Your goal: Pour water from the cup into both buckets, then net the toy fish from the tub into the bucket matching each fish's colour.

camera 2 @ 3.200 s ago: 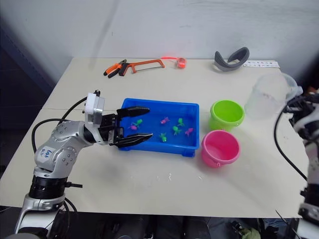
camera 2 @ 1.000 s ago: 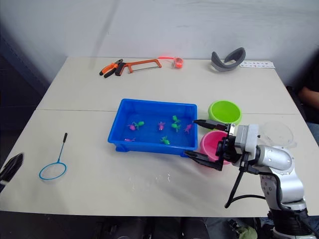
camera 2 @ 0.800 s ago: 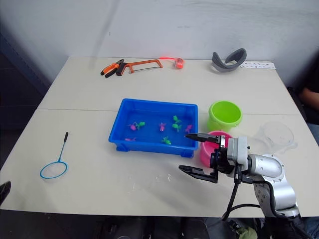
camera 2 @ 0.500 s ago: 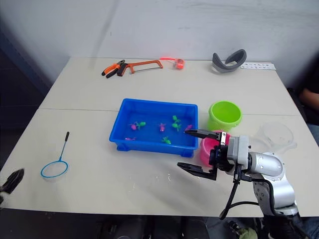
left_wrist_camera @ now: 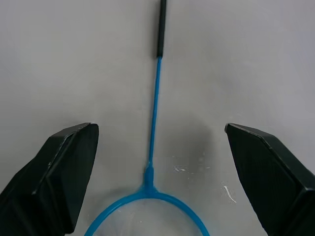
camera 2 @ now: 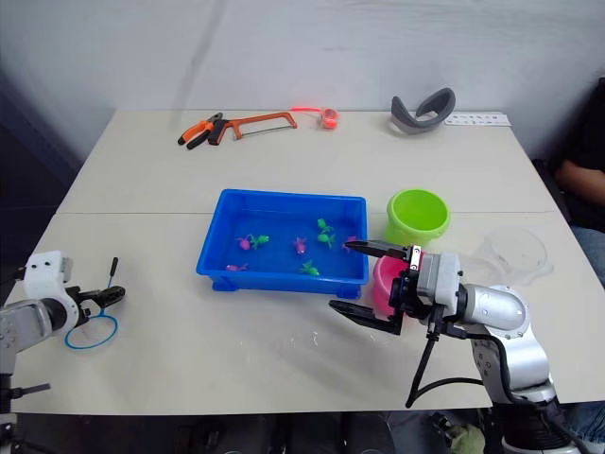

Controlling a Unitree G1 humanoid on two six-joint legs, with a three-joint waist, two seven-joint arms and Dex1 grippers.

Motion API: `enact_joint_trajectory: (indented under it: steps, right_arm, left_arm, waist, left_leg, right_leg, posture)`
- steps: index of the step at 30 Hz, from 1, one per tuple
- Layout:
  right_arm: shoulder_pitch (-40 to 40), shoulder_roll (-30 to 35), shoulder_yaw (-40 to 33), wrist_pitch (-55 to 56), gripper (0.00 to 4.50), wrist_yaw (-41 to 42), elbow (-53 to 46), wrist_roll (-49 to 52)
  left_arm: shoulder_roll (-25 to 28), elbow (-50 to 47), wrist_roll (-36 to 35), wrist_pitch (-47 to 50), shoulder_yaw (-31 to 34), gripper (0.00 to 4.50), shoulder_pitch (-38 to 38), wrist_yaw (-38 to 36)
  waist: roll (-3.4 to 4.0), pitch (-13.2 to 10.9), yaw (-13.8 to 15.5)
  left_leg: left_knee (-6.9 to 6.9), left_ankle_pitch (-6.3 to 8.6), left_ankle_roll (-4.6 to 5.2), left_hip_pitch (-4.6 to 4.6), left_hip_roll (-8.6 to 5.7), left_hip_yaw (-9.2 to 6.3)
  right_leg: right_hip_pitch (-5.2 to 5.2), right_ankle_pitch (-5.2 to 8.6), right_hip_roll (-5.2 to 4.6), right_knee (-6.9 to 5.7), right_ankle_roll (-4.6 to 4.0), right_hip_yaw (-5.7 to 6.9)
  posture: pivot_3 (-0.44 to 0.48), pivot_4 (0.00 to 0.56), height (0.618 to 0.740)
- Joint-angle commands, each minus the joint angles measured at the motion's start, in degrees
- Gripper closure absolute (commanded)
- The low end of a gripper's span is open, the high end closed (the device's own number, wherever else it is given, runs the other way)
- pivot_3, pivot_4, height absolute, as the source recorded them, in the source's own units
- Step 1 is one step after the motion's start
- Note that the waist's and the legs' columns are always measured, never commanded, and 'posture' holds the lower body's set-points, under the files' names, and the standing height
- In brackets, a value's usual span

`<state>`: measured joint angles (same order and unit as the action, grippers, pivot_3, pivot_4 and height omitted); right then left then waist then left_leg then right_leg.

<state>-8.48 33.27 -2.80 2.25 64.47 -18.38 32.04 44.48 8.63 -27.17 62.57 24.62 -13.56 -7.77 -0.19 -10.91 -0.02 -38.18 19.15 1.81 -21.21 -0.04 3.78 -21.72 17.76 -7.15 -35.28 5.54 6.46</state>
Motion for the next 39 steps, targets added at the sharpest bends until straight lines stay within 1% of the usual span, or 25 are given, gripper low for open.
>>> enact_joint_trajectory:
  steps: [1,4,7,12,15,17,19,21,24,26,28,30,32,33,35,36,37,39]
  right_arm:
    - [1.05,0.25,-1.22,0.92,0.06,-1.16,-2.87,-0.18]
    - [1.78,0.51,-1.65,0.82,0.06,-2.09,-3.76,-0.23]
    - [2.23,0.85,-1.87,0.77,0.0,-2.5,-4.27,-0.4]
    - [2.79,1.32,-1.98,0.88,0.0,-2.99,-4.77,-0.54]
    - [3.58,1.84,-2.15,0.92,0.0,-3.14,-5.3,-0.74]
    - [4.3,2.26,-2.59,0.73,0.0,-3.27,-5.87,-0.43]
    - [5.19,2.73,-3.03,0.53,0.0,-3.43,-6.59,-0.08]
    - [5.62,3.22,-3.69,0.04,0.0,-3.83,-7.13,0.18]
    - [5.5,4.18,-4.4,-1.89,0.0,-4.64,-8.3,1.05]
    - [4.94,4.95,-4.28,-3.33,0.0,-5.35,-9.47,1.08]
    - [3.77,5.49,-4.28,-4.86,0.0,-6.62,-10.84,1.43]
    - [2.56,7.64,-4.47,-10.57,0.0,-9.81,-13.21,1.58]
    - [0.84,11.16,-4.28,-19.04,0.0,-13.74,-15.14,1.24]
    - [-0.82,12.32,-4.08,-23.23,0.0,-14.89,-15.55,3.6]
    - [-4.6,14.02,-3.3,-28.34,0.0,-14.12,-15.92,8.2]
    - [-7.24,14.74,-2.6,-31.32,0.0,-13.71,-15.91,10.45]
    - [-9.01,15.23,-2.17,-33.43,0.0,-13.53,-15.94,11.79]
    - [-12.66,15.77,-1.03,-38.4,0.0,-14.17,-15.78,14.44]
  left_arm:
    - [-0.73,3.55,2.49,-0.79,-1.02,0.0,-2.33,-0.2]
    - [-1.74,7.58,3.53,-1.59,-2.52,0.0,-3.51,-1.88]
    - [-2.45,12.23,4.84,-3.24,-3.26,0.85,-4.73,-2.89]
    - [-3.15,16.92,6.37,-5.62,-3.78,3.16,-5.76,-4.99]
    - [-3.41,19.02,7.33,-8.15,-3.35,4.48,-6.1,-5.58]
    - [-3.13,18.45,6.98,-12.11,-3.13,4.48,-5.75,-9.03]
    - [-2.58,16.43,5.56,-16.55,-1.93,4.48,-4.92,-14.02]
    - [-1.86,13.56,3.78,-22.26,0.72,4.48,-4.0,-18.85]
    - [-0.19,6.11,-0.35,-33.47,4.78,4.48,-1.16,-30.86]
    - [1.53,2.41,-2.54,-41.11,6.15,4.48,0.79,-40.86]
    - [5.99,-3.23,-6.33,-37.0,5.5,4.48,3.24,-49.4]
    - [10.57,-7.2,-7.15,-37.18,2.55,4.48,3.81,-57.18]
    - [13.95,-8.99,-5.97,-39.8,-1.7,4.48,2.53,-63.45]
    - [15.55,-10.35,-5.83,-40.02,-3.84,4.48,1.56,-66.06]
    - [18.53,-13.85,-6.38,-38.35,-8.57,4.48,-1.21,-70.57]
    - [19.54,-16.63,-5.06,-38.98,-12.8,4.48,-3.87,-73.04]
    - [20.1,-18.35,-4.02,-39.56,-15.71,4.48,-5.74,-74.57]
    - [19.47,-20.42,-1.41,-40.26,-21.54,4.48,-10.68,-75.78]
  waist:
    - [-0.01,0.01,0.06]
    - [-0.01,0.01,0.27]
    - [0.03,0.03,0.41]
    - [0.17,0.1,1.03]
    - [0.43,0.26,1.57]
    - [0.52,0.31,1.61]
    - [0.52,0.3,1.65]
    - [0.43,0.24,1.59]
    - [-0.06,0.04,1.31]
    - [-0.21,0.02,1.16]
    - [-0.21,0.02,0.96]
    - [-0.02,-0.09,0.35]
    - [0.2,-0.22,0.17]
    - [0.29,-0.26,0.16]
    - [0.31,-0.29,0.11]
    - [0.33,-0.35,0.01]
    - [0.33,-0.36,0.01]
    - [0.33,-0.37,-0.01]
  left_leg:
    - [-0.02,-0.01,0.0,0.02,-0.01,0.0]
    - [-0.03,-0.08,-0.03,0.06,-0.06,0.0]
    - [0.0,-0.26,-0.1,0.13,-0.11,0.01]
    - [0.02,-0.33,-0.22,0.3,-0.19,0.03]
    - [0.02,-0.31,-0.22,0.28,-0.22,0.03]
    - [0.03,-0.35,-0.14,0.28,-0.23,0.02]
    - [0.04,-0.35,-0.13,0.27,-0.23,0.01]
    - [0.03,-0.35,-0.14,0.22,-0.23,-0.01]
    - [0.02,-0.32,-0.2,0.11,-0.19,-0.05]
    - [0.02,-0.28,-0.28,0.02,-0.15,-0.09]
    - [0.06,-0.29,-0.23,0.02,-0.14,-0.08]
    - [0.15,-0.29,-0.18,0.0,-0.15,-0.08]
    - [0.13,-0.26,-0.1,-0.01,-0.16,-0.07]
    - [0.13,-0.26,-0.07,-0.01,-0.18,-0.07]
    - [0.13,-0.26,-0.05,-0.01,-0.17,-0.08]
    - [0.13,-0.26,-0.05,-0.02,-0.15,-0.09]
    - [0.13,-0.26,-0.04,-0.06,-0.14,-0.1]
    - [0.12,-0.28,-0.02,-0.08,-0.15,-0.09]
  right_leg:
    - [0.03,0.0,-0.02,-0.02,0.0,-0.01]
    - [0.06,0.01,-0.08,-0.05,0.02,-0.01]
    - [0.09,0.02,-0.16,-0.09,0.03,-0.02]
    - [0.1,0.01,-0.31,-0.25,0.02,-0.1]
    - [0.1,0.01,-0.35,-0.29,0.02,-0.1]
    - [0.1,0.01,-0.36,-0.31,0.02,-0.09]
    - [0.1,0.01,-0.36,-0.29,0.02,-0.07]
    - [0.1,0.01,-0.36,-0.27,0.02,-0.04]
    - [-0.01,0.01,-0.37,-0.25,0.02,-0.04]
    - [-0.06,0.01,-0.35,-0.21,0.0,-0.01]
    - [-0.03,0.02,-0.35,0.0,0.0,0.0]
    - [0.02,0.02,-0.33,0.2,0.0,0.03]
    - [0.05,0.02,-0.35,0.25,0.0,0.03]
    - [0.07,0.02,-0.37,0.3,0.0,0.03]
    - [0.05,0.02,-0.37,0.42,0.0,0.04]
    - [0.03,0.02,-0.34,0.4,-0.01,0.05]
    - [0.02,0.02,-0.34,0.38,-0.01,0.06]
    - [0.01,0.02,-0.33,0.35,-0.01,0.06]
  posture:
    - [0.0,0.15,0.74]
    - [0.0,0.15,0.74]
    - [0.0,0.15,0.74]
    - [0.0,0.15,0.74]
    - [0.0,0.15,0.74]
    - [0.0,0.15,0.74]
    - [0.0,0.15,0.74]
    - [0.0,0.15,0.74]
    - [0.0,0.15,0.74]
    - [0.0,0.15,0.74]
    - [0.0,0.15,0.74]
    - [0.0,0.15,0.74]
    - [0.0,0.15,0.74]
    - [0.0,0.15,0.74]
    - [0.0,0.15,0.74]
    - [0.0,0.15,0.74]
    - [0.0,0.15,0.74]
    - [0.0,0.15,0.74]
